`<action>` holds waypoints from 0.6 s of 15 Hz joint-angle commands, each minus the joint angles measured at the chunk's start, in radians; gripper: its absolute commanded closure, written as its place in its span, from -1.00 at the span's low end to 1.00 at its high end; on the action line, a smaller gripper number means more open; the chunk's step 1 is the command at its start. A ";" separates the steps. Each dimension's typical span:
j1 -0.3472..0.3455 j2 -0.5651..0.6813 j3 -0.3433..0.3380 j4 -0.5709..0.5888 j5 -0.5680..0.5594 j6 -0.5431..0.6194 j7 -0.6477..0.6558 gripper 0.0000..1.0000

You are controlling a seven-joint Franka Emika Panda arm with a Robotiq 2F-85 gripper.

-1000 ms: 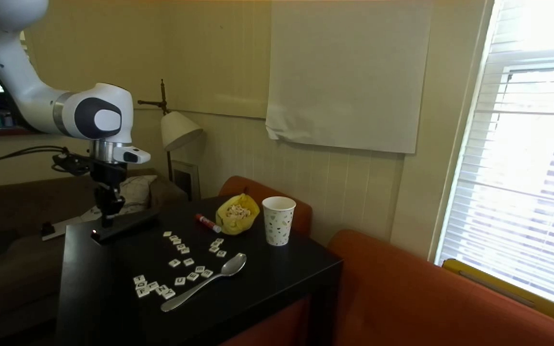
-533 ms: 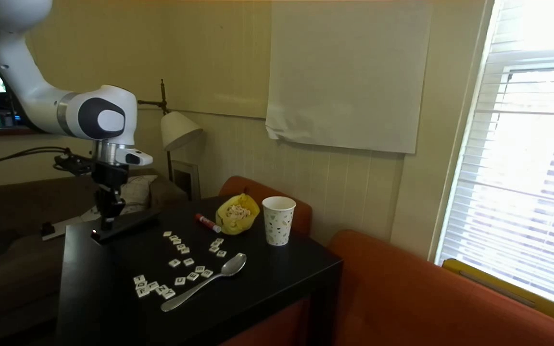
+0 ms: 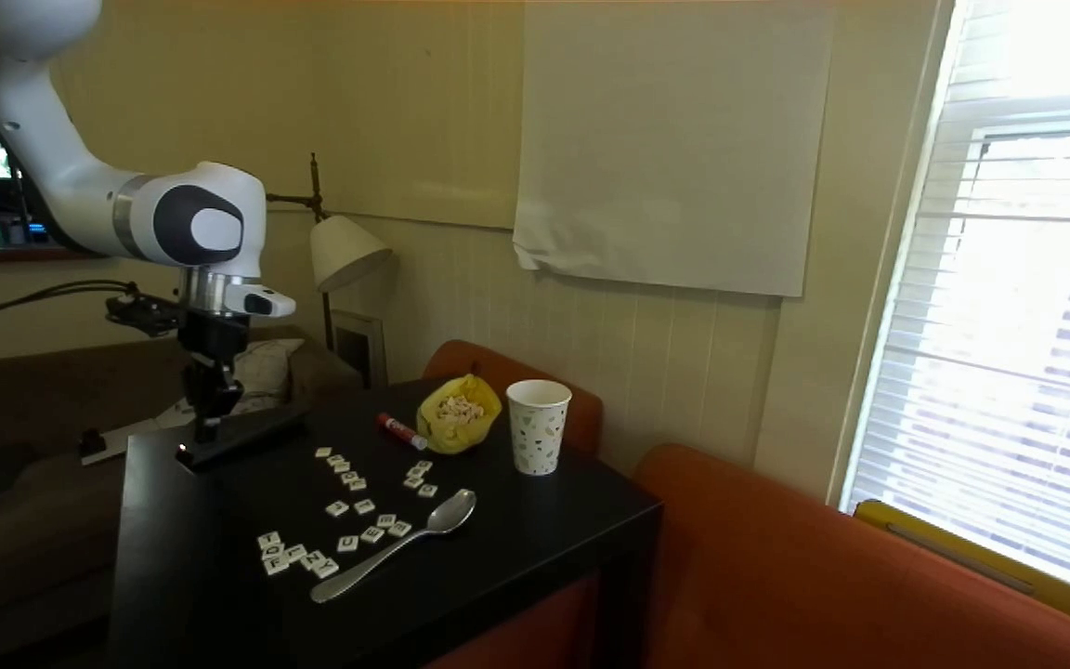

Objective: Press one button on the black remote control.

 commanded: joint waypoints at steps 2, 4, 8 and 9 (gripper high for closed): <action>0.010 0.030 -0.009 0.035 0.004 -0.039 -0.018 1.00; 0.011 0.037 -0.010 0.039 0.006 -0.045 -0.020 1.00; 0.014 0.051 -0.010 0.047 0.005 -0.033 -0.017 1.00; 0.015 0.051 -0.012 0.046 0.000 -0.020 -0.007 1.00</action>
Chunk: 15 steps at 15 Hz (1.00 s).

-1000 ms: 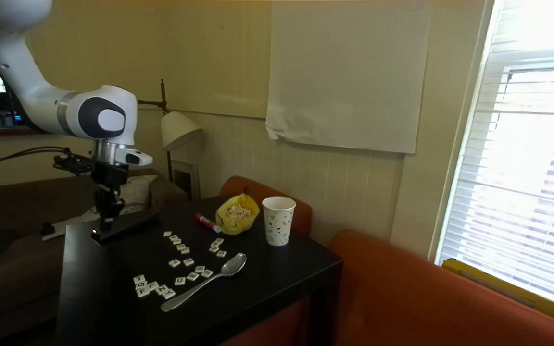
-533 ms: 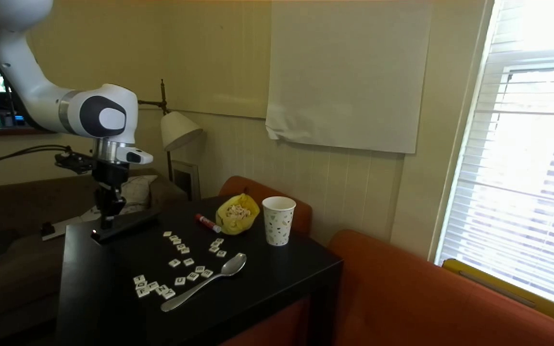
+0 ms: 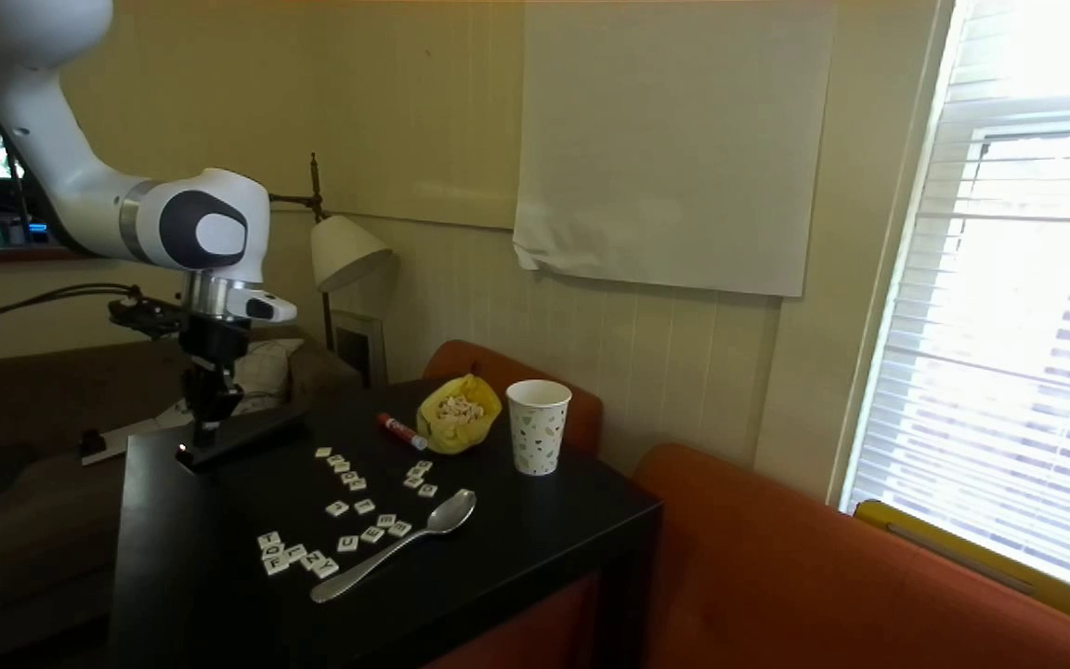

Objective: Press one button on the black remote control.

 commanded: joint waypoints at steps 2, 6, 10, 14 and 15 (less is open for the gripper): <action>0.014 0.025 -0.013 0.028 0.000 -0.001 -0.001 1.00; 0.015 0.031 -0.014 0.033 0.000 -0.008 -0.002 1.00; 0.016 0.037 -0.015 0.034 -0.004 -0.010 0.002 1.00; 0.018 0.051 -0.016 0.040 -0.007 -0.006 0.003 1.00; 0.019 0.057 -0.016 0.044 -0.007 -0.006 0.002 1.00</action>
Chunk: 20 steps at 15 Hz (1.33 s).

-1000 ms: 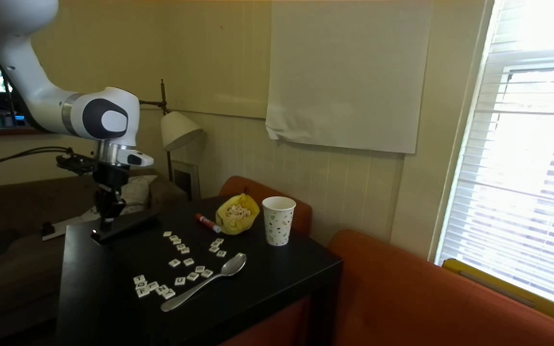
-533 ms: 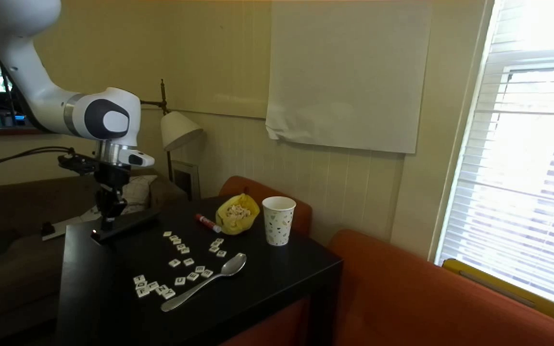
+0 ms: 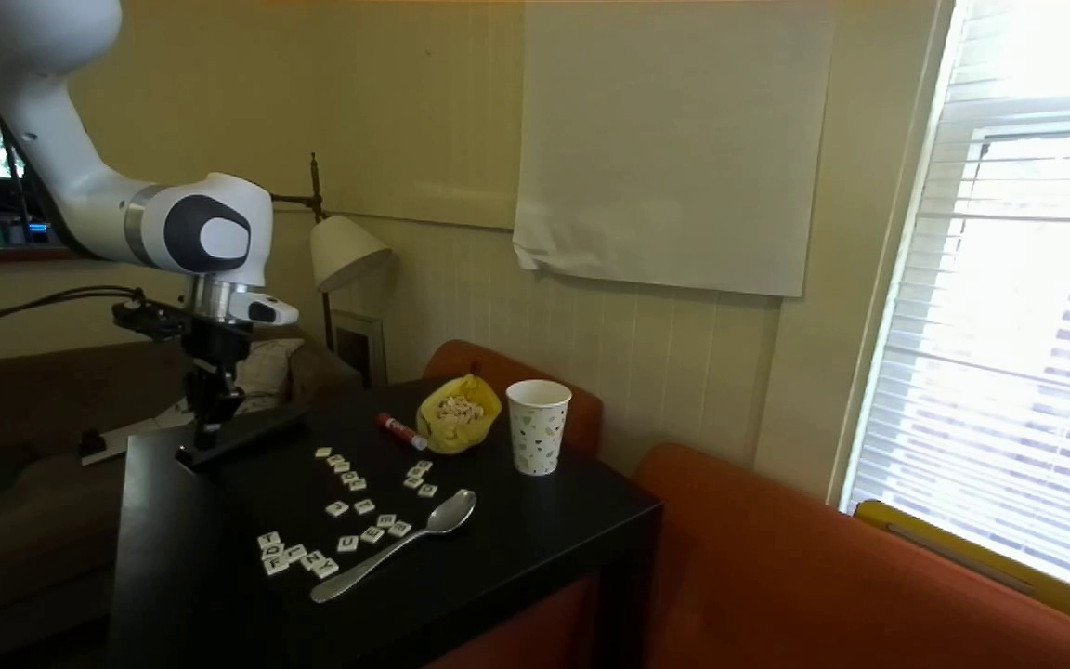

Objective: Press one button on the black remote control.

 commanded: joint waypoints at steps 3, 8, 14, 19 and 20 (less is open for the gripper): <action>0.021 0.047 -0.014 0.039 -0.010 -0.009 0.002 1.00; 0.028 0.073 -0.022 0.069 -0.024 -0.041 0.011 1.00; 0.029 0.088 -0.030 0.089 -0.025 -0.067 0.011 1.00; 0.031 0.094 -0.034 0.094 -0.024 -0.071 0.010 1.00; 0.032 0.093 -0.035 0.093 -0.024 -0.070 0.010 1.00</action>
